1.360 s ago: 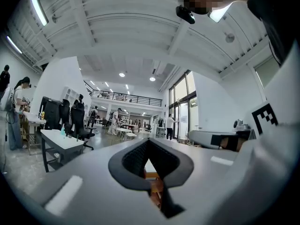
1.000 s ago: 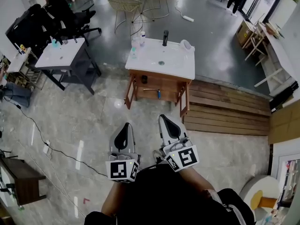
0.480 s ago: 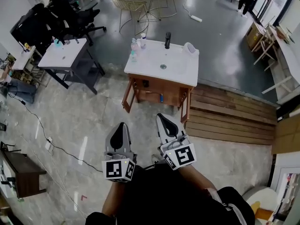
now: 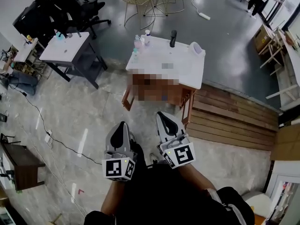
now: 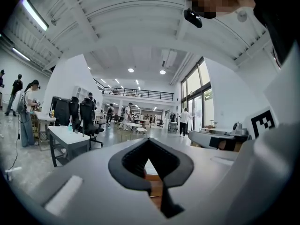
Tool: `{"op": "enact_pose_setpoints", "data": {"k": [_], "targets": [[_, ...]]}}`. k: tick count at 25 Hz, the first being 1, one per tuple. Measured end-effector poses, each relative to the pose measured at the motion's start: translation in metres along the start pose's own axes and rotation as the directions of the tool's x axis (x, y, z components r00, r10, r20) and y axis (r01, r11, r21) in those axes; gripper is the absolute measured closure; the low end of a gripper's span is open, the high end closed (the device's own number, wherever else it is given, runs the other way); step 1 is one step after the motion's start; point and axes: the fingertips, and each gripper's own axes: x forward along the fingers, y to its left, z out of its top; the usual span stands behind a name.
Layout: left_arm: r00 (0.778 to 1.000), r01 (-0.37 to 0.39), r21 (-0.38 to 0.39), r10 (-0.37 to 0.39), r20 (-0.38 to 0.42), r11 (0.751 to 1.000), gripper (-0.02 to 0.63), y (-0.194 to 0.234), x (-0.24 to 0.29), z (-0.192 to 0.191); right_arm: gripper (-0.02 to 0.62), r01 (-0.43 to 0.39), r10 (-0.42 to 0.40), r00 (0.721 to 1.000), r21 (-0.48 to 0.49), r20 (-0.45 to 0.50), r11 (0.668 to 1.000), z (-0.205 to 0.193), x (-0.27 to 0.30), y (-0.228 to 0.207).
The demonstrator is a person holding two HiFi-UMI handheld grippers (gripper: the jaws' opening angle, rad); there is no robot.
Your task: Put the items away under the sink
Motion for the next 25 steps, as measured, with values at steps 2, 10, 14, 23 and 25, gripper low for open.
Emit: {"op": "enact_pose_setpoints", "data": {"k": [2,10,14,23,25], "targets": [[1.0,0.007,-0.003,-0.007,0.001,1.0,0.598,0.003,0.01,-0.002,0.586,0.004,-0.004,1.0,-0.006,-0.003,1.0,-0.003,0.008,-0.004],[0.999,0.047,-0.018,-0.047,0.003,0.999,0.598,0.028,0.06,0.0,0.586,0.016,-0.016,1.0,-0.013,-0.008,1.0,-0.014,0.056,-0.016],[0.998,0.064,-0.016,-0.064,-0.001,0.998,0.598,0.051,0.088,-0.001,0.586,0.046,-0.046,0.999,-0.008,-0.017,0.999,-0.023,0.088,-0.024],[0.992,0.127,-0.024,-0.127,-0.003,0.992,0.598,0.117,0.149,0.016,0.586,0.092,-0.093,0.995,-0.025,-0.034,0.995,-0.028,0.178,-0.026],[0.989,0.145,-0.023,-0.145,0.001,0.989,0.598,0.133,0.161,0.02,0.586,0.109,-0.11,0.993,-0.034,-0.035,0.993,-0.03,0.2,-0.026]]}}
